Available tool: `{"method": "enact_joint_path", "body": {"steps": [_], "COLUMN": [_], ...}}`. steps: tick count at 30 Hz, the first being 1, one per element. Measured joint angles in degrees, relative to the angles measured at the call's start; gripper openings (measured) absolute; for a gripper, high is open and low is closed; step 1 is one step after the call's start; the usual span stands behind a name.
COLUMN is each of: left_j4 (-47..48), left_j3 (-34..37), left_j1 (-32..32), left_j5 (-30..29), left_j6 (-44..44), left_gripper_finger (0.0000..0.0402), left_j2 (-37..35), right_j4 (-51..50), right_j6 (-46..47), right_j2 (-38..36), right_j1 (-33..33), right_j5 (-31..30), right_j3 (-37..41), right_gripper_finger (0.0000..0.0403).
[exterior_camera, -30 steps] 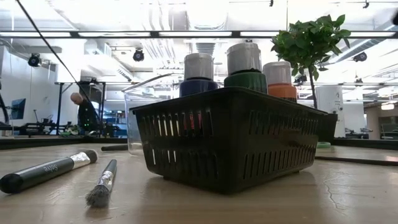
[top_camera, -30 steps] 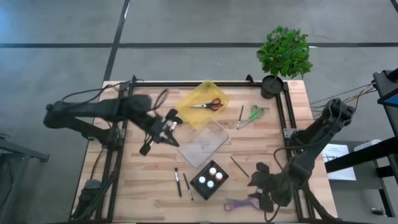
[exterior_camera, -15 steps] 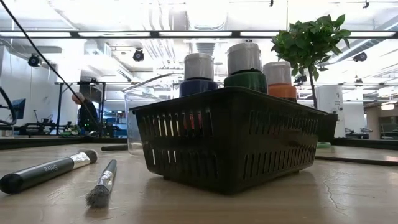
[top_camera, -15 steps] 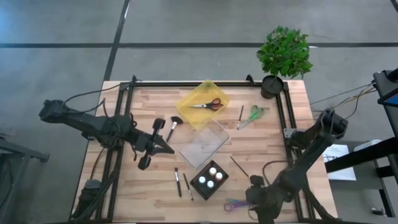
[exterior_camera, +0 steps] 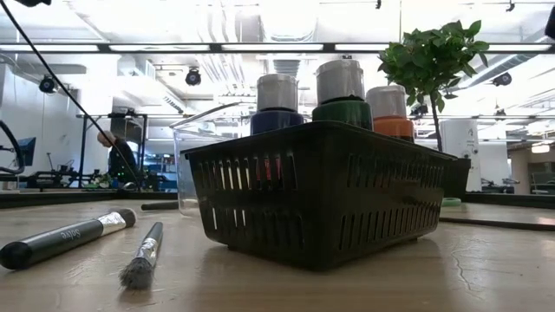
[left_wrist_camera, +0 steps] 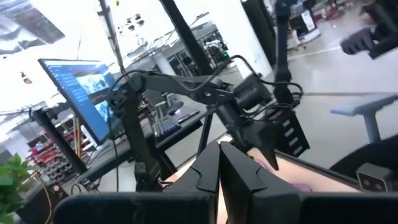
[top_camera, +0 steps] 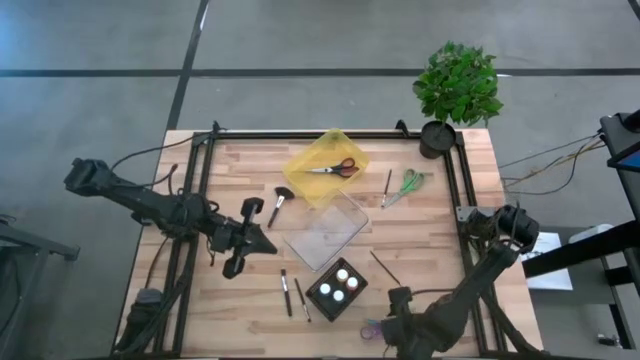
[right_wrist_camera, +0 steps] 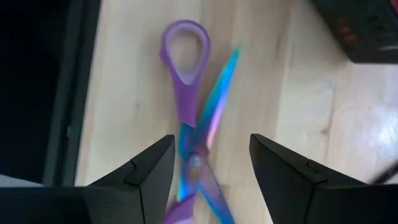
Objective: Pick & Place Paint Supplies
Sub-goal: Put the pink scissors into the yellow transparent bin
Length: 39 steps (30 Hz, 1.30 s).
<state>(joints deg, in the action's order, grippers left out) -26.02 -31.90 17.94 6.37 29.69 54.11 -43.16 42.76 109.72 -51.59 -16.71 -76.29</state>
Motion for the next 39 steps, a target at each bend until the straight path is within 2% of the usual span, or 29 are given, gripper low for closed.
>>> {"method": "enact_joint_path", "body": {"steps": [6, 12, 23, 39], "left_j4": [0.1, 0.13, 0.15, 0.3], "left_j3": [0.0, 0.0, 0.0, 0.0], "left_j1": [0.24, 0.41, 0.39, 0.39], "left_j5": [-0.13, -0.15, -0.17, -0.15], "left_j6": [-0.12, -1.11, -1.18, -1.24], "left_gripper_finger": [0.0014, 0.0014, 0.0014, 0.0014], "left_j2": [-0.02, -0.02, -0.02, -0.02], "right_j4": [0.2, 0.09, 0.48, 6.8], "right_j6": [0.19, 2.75, 3.32, 5.37], "right_j2": [2.31, 3.7, 4.88, 4.64], "right_j1": [0.0, 0.0, 0.5, 1.99], "right_j5": [0.95, 3.41, 3.74, 6.76], "right_j3": [-3.12, -2.42, -2.19, 2.61], "right_gripper_finger": [0.0208, 0.0208, 0.0208, 0.0208]}}
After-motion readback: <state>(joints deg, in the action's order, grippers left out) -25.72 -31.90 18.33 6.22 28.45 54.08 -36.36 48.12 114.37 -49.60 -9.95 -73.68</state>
